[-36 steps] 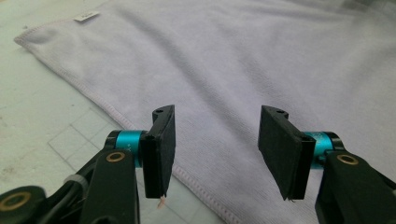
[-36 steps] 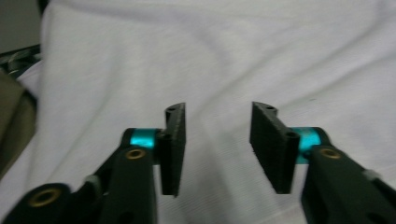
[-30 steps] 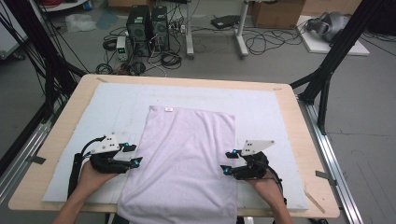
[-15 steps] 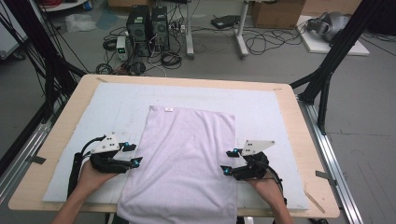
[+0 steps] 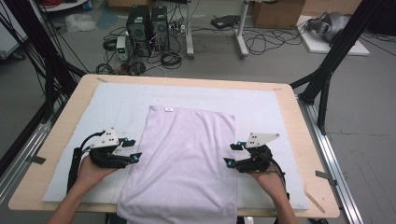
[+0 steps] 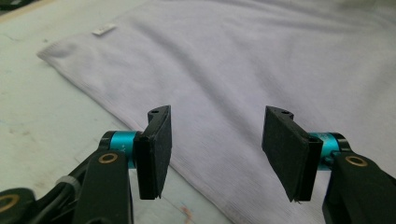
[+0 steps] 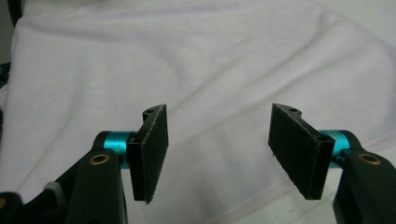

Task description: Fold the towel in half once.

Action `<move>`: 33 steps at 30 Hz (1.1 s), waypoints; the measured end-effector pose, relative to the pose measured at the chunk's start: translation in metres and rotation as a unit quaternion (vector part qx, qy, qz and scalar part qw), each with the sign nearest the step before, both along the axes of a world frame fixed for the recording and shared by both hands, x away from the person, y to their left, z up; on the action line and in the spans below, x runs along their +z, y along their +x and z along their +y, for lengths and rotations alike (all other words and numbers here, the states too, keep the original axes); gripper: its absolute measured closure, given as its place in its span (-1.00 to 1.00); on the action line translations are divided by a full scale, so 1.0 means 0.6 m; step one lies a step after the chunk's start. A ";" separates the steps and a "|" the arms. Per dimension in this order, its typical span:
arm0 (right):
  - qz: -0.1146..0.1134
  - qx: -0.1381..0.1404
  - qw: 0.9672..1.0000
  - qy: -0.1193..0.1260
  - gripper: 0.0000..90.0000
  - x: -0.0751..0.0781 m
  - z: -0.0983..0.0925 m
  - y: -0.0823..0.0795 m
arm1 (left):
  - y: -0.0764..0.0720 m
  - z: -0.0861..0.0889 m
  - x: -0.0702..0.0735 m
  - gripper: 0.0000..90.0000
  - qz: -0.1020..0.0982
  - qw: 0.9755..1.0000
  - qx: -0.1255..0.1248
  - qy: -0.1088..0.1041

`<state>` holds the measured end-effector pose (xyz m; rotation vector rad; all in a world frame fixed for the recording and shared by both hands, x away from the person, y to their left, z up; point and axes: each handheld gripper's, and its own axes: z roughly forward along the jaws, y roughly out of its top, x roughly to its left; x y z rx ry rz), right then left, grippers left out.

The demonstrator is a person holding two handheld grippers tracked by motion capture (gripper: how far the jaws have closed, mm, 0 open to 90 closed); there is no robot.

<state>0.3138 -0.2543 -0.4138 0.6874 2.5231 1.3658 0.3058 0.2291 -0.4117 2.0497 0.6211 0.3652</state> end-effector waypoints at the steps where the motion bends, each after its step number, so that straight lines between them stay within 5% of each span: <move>1: 0.000 0.000 1.000 0.000 -0.17 0.000 0.000 0.000 | 0.006 0.000 0.005 -0.04 -0.003 1.000 0.002 0.000; 8: -0.014 -0.004 1.000 -0.012 -0.15 0.034 0.000 0.053 | 0.063 -0.012 0.032 -0.02 -0.013 1.000 0.013 -0.016; 20: 0.003 -0.016 1.000 -0.026 -0.13 0.047 -0.004 0.162 | 0.184 -0.038 0.058 0.14 0.021 1.000 0.010 -0.006; 25: 0.011 -0.031 0.999 -0.027 -0.11 0.030 -0.009 0.194 | 0.219 -0.033 0.038 0.19 0.025 1.000 0.011 -0.009; 29: 0.026 -0.046 0.998 -0.029 -0.09 0.006 -0.014 0.211 | 0.235 -0.035 0.008 0.22 0.054 0.998 0.013 0.020; 33: 0.037 -0.062 0.997 -0.038 -0.05 -0.015 -0.017 0.226 | 0.242 -0.049 -0.014 0.30 0.056 0.997 0.019 0.047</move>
